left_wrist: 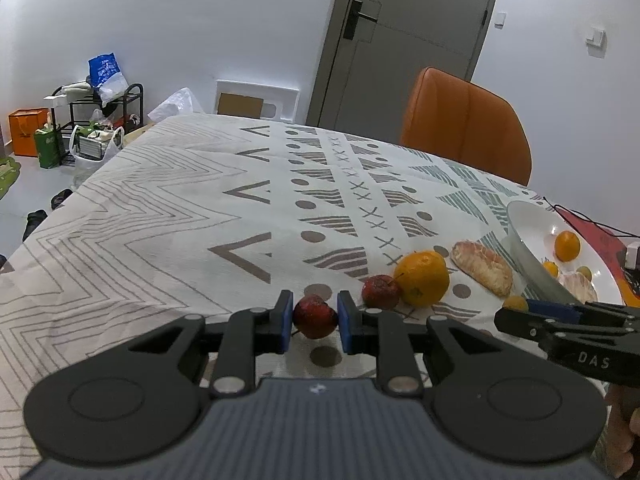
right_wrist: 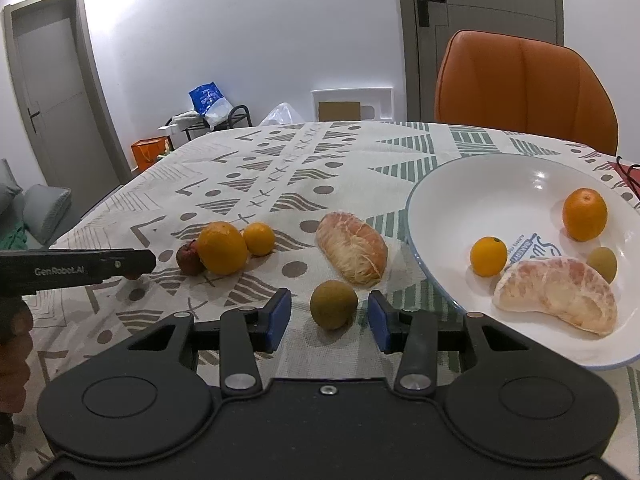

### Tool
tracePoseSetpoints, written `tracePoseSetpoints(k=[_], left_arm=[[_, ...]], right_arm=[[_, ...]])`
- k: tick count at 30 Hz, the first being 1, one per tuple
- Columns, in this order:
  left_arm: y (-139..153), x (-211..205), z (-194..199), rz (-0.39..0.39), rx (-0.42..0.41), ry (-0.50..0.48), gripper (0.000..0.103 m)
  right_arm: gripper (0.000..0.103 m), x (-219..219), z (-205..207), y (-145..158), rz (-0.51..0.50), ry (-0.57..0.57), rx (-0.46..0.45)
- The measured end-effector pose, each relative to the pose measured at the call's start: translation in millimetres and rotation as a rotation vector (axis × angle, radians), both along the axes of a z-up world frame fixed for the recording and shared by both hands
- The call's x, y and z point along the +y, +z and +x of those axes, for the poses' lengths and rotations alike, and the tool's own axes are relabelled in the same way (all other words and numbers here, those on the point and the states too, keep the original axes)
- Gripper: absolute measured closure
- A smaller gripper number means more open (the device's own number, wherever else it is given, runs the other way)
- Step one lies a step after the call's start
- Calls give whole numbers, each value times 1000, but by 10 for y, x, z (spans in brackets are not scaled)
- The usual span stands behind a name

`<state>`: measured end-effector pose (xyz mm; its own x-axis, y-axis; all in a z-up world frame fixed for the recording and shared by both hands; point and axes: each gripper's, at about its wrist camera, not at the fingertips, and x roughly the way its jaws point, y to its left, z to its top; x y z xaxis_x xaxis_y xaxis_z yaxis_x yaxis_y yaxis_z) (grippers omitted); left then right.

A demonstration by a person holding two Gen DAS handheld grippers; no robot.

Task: Organize fruits
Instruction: 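Grasp a small red fruit with the left tool while the right tool grasps an olive-green fruit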

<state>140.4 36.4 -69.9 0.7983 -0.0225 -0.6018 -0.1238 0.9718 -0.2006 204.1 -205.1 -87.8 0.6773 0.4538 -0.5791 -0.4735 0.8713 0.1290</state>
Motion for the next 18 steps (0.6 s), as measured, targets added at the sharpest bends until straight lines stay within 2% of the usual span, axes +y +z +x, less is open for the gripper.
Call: tracePoseSetpoints(k=[2,4,5,6,18], left_arm=[[11,11,-20,-4,-3,2,81],[24,6,-35,-6,-5,2,81],[33,2,-45,-6,-7,1,81],[46,-6,-56,-5,-10,-1,81],[294,-288,-54,2,-78,-62,81]], right_arm=[[61,11,3,-9,-3,2,-1],[69,23,14,-27,-10,4,2],[77,27,13,-32,-14,2,-1],[79,31,9,-31,-20,-1,-6],[79,-127,-191,216,35,-7,-58]])
